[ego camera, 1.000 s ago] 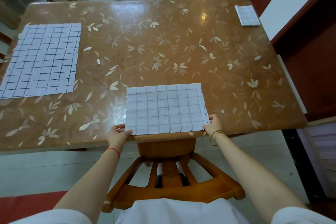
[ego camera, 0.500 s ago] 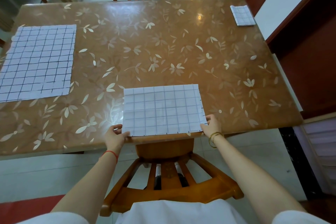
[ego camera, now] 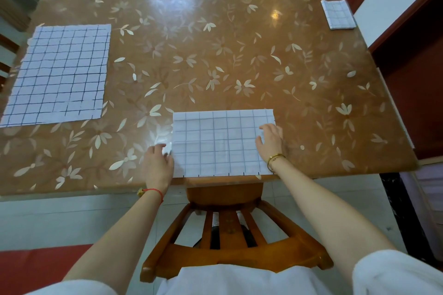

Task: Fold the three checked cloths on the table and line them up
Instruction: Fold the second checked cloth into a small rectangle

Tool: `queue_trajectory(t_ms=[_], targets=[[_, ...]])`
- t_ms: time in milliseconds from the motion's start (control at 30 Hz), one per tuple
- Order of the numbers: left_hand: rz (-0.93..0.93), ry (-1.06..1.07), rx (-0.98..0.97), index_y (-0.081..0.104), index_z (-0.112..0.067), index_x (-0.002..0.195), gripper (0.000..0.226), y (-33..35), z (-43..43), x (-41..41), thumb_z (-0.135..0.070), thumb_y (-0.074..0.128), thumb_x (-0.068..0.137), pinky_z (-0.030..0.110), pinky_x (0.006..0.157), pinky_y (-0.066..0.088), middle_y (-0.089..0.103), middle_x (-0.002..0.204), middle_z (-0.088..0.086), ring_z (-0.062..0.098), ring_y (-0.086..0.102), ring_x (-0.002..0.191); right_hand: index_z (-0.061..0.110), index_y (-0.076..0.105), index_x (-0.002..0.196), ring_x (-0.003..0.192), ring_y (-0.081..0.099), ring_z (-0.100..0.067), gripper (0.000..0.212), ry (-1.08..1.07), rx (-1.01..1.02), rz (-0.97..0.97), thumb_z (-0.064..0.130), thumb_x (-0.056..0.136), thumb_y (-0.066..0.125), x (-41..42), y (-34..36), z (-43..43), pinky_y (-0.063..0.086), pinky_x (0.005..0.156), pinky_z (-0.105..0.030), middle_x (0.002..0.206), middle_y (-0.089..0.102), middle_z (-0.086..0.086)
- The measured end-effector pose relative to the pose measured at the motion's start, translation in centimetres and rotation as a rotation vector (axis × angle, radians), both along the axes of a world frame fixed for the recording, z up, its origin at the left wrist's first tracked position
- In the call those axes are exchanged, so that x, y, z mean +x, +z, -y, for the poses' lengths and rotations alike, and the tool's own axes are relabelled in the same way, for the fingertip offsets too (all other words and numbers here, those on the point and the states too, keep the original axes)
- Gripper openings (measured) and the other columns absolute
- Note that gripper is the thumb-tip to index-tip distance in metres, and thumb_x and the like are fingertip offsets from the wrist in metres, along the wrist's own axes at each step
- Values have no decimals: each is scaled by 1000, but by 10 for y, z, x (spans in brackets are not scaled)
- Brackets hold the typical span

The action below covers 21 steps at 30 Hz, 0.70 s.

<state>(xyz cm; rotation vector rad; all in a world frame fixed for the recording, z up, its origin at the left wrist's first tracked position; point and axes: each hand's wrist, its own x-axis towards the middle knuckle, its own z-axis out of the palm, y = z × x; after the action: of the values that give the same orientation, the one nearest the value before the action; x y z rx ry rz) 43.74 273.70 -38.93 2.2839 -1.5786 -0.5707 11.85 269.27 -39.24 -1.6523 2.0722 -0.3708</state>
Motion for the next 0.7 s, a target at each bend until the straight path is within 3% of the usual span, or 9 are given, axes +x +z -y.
queue_trajectory(t_ms=[167,333,500,700], targets=[[142,-306,-16,36,-8,149,60,-2,45,-10,-11,57,92,50,114,33,35,155,10,32,29,144,20,27,151,149,6,-23,52,364,106,-116,33,102,35,51,7,36,11,120,-42,160,19,6],[225,-437,155,8,-13,158,64,-14,78,-17,-18,40,102,58,119,12,3,166,1,28,-2,152,24,15,155,150,-5,-21,56,599,174,-208,39,102,28,100,-2,65,3,121,-46,163,3,11],[261,-483,250,3,-14,158,62,-30,95,-14,-21,32,104,61,119,9,-1,166,1,29,-6,152,23,12,155,150,-5,-22,56,666,195,-206,40,103,25,131,-9,81,2,121,-48,163,3,11],[222,-472,264,12,-14,157,56,-41,103,-10,-21,32,104,64,117,13,7,165,4,31,0,152,23,12,155,150,-7,-22,55,680,208,-235,40,104,20,146,-19,92,0,120,-49,163,4,12]])
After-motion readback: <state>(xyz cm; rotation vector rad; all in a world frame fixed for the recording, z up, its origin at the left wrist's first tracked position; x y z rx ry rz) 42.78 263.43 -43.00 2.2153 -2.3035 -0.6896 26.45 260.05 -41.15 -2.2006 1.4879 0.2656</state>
